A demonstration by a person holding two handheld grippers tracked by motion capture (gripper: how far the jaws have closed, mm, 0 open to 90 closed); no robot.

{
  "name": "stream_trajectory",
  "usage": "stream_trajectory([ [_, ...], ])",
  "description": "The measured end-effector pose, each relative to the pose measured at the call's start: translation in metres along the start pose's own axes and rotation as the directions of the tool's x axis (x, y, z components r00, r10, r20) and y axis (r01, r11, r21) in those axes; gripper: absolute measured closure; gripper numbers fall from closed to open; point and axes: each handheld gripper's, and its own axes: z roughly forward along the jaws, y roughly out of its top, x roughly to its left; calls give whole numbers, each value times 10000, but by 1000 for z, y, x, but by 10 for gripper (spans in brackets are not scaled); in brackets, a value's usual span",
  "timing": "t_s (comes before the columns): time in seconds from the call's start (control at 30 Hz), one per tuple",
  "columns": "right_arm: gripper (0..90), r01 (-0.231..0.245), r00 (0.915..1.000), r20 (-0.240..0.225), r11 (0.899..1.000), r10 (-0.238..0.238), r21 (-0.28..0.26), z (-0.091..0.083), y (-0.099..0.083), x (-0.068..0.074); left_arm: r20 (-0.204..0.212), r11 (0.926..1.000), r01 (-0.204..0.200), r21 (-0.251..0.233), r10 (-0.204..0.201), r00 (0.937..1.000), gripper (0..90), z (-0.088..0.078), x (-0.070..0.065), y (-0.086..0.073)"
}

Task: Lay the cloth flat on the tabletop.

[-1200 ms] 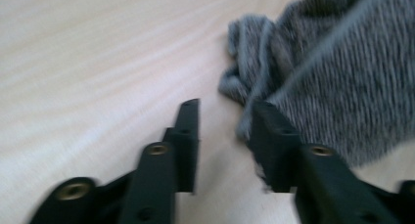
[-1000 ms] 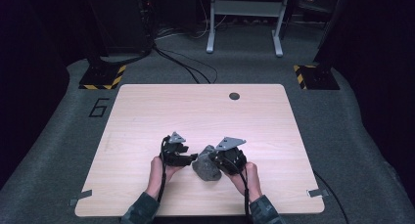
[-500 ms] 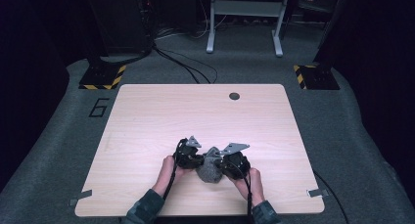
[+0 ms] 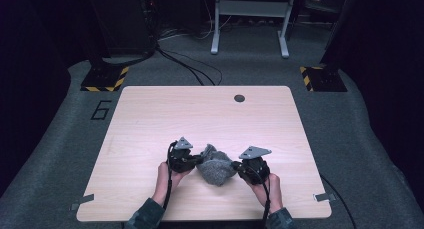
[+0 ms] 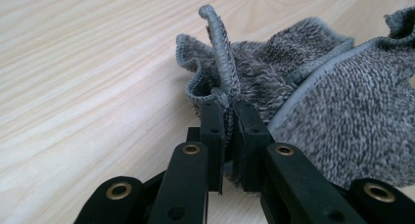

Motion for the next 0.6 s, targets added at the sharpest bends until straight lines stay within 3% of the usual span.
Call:
stream_trajectory([
  [0.17, 879, -90, 9997, 211, 9996, 85, 257, -4, -12, -5, -34, 9994, 303, -161, -303, 9995, 834, -13, 6, -10],
  [0.43, 879, -137, 9997, 191, 9985, 127, 534, -2, -29, -7, 196, 9973, 733, 7, -733, 9971, 819, -15, 7, -25],
  [0.5, 876, -97, 9999, 94, 9977, 91, 670, 0, -32, -7, 207, 9978, 658, 101, -660, 9976, 782, -15, 6, -27],
  [0.53, 861, -179, 9998, -35, 9962, 182, 849, 2, -32, -6, 204, 9979, 615, 224, -619, 9979, 782, -14, 5, -28],
  [0.6, 678, -362, 9988, -282, 9919, 399, 1214, 7, -32, -6, 273, 9975, 592, 381, -603, 9978, 703, -14, 3, -28],
])
